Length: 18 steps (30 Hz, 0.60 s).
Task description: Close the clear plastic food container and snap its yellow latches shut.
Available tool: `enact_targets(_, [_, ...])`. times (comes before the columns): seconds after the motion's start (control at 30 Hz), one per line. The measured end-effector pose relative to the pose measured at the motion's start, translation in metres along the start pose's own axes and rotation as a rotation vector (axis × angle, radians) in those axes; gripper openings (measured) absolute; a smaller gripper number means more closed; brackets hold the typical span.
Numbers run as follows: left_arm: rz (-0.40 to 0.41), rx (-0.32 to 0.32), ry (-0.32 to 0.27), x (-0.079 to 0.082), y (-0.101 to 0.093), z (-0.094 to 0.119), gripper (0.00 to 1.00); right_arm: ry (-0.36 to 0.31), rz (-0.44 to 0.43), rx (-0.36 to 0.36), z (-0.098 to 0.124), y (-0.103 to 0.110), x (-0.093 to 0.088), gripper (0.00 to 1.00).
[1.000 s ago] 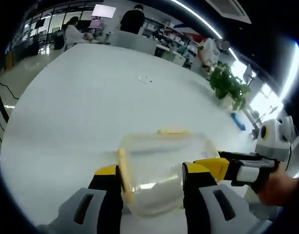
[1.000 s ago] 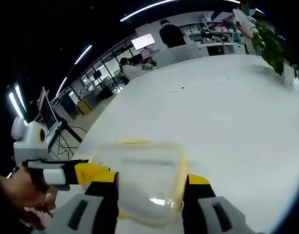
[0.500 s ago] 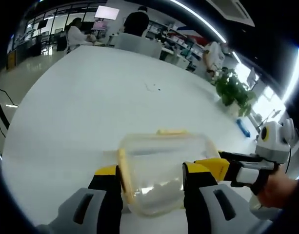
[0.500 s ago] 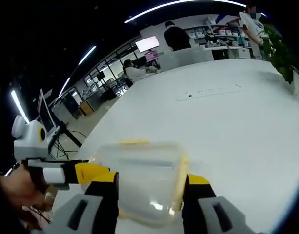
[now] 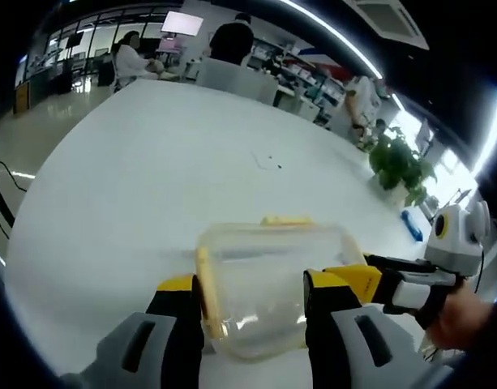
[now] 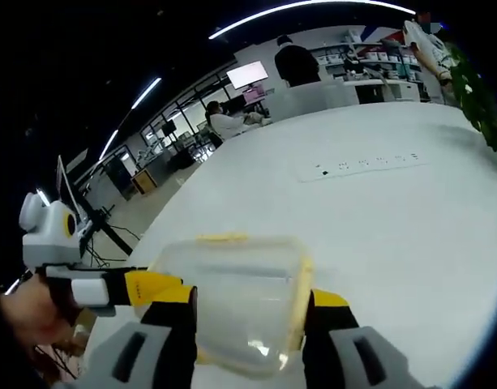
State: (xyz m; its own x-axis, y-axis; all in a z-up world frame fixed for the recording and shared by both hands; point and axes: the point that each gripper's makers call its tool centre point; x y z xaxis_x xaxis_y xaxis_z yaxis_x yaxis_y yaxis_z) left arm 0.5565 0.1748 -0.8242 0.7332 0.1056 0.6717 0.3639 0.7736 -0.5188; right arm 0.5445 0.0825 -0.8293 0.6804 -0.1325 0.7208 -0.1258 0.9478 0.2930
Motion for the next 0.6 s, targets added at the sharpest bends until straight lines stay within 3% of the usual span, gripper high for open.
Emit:
enact_targets(0.4, [-0.007,0.013,-0.02,0.0026,0.002,-0.0011,0.51,-0.021,-0.012,-0.001,-0.0029,0.0015,0.003,0.51])
enact_targets(0.57, [-0.066,-0.008,-0.009,0.0013,-0.0006,-0.0012,0.57,-0.011,-0.023,0.006,-0.0032,0.0008,0.0038,0.53])
enact_targets(0.6, [-0.064,-0.006,-0.018,0.0009,0.0011,-0.0004,0.58,0.008,-0.016,0.034,-0.0029,0.0026,0.0026,0.52])
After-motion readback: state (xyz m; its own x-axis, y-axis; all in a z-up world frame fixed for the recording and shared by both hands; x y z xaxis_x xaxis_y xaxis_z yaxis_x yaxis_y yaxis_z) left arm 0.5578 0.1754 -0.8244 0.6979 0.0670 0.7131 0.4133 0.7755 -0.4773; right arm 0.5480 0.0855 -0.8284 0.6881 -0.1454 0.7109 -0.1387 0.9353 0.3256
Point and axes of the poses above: the point that each gripper's makers call its tool centre point, and the gripper's own axes: z roughly backward along the fingers, y roughly to its left, x roughly out of its top, and after that the axes turned 12 degrees about -x, right-handed
